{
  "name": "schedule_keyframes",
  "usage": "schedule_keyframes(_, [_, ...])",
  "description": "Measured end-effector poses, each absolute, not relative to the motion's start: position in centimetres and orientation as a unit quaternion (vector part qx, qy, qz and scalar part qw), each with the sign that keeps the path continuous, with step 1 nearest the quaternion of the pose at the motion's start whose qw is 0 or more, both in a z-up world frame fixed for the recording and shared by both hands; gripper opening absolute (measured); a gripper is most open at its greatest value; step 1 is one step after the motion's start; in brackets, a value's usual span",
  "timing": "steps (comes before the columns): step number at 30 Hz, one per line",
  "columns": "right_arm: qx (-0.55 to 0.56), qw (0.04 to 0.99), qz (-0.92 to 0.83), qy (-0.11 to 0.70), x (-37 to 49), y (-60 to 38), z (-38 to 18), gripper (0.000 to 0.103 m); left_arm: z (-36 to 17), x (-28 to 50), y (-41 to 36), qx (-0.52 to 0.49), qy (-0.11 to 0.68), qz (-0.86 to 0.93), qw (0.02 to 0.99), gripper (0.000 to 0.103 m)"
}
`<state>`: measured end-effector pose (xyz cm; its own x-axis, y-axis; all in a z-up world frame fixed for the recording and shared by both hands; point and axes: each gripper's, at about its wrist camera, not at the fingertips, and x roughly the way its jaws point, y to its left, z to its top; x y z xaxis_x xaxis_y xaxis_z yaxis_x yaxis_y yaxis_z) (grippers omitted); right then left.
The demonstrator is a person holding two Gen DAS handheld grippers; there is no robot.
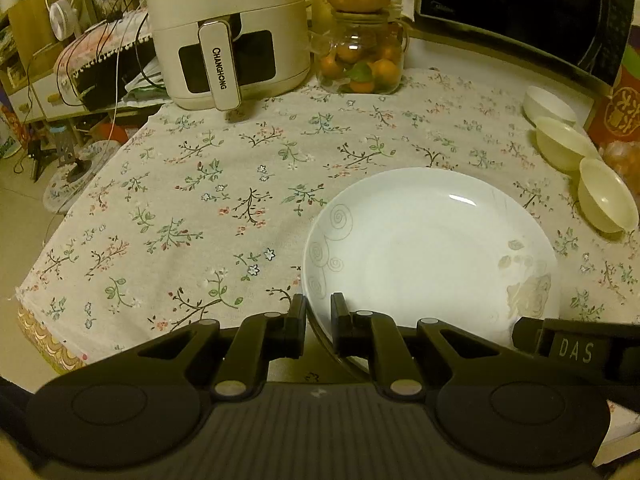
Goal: Organize plates and bowls
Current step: 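Set the white plate down on the blue plates and open both grippers, then move both open grippers to the largest cream bowl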
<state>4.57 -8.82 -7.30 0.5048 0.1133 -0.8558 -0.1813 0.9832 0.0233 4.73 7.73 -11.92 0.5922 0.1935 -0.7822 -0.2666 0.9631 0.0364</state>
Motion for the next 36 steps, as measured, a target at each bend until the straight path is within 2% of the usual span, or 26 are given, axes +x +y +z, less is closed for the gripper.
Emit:
schedule_keyframes(11, [-0.032,0.864,0.095,0.494,4.4,-9.0,-8.1,0.019,-12.1,4.8,7.5,-0.034,0.437,0.128,0.89,0.012])
schedule_keyframes(20, [-0.004,0.861,0.113,0.496,4.7,-9.9,-8.2,0.019,-11.9,4.9,8.0,-0.038,0.444,0.12,0.887,0.025])
schedule_keyframes(24, [0.005,0.861,0.125,0.493,4.8,-10.2,-8.0,0.019,-11.5,5.0,8.0,-0.025,0.44,0.123,0.889,0.042])
schedule_keyframes(27, [-0.003,0.865,0.135,0.482,4.9,-10.2,-7.3,0.021,-11.0,5.2,8.1,-0.027,0.437,0.122,0.891,0.048])
schedule_keyframes(28, [-0.006,0.867,0.138,0.478,4.9,-10.2,-6.9,0.023,-10.7,5.2,8.1,-0.027,0.436,0.121,0.891,0.051])
schedule_keyframes(30, [-0.014,0.872,0.147,0.467,5.0,-10.2,-6.1,0.026,-10.1,5.4,8.0,-0.025,0.431,0.118,0.894,0.063])
schedule_keyframes(36, [-0.032,0.876,0.163,0.452,6.1,-10.6,-4.1,0.036,-8.5,6.5,7.7,-0.022,0.429,0.103,0.897,0.079])
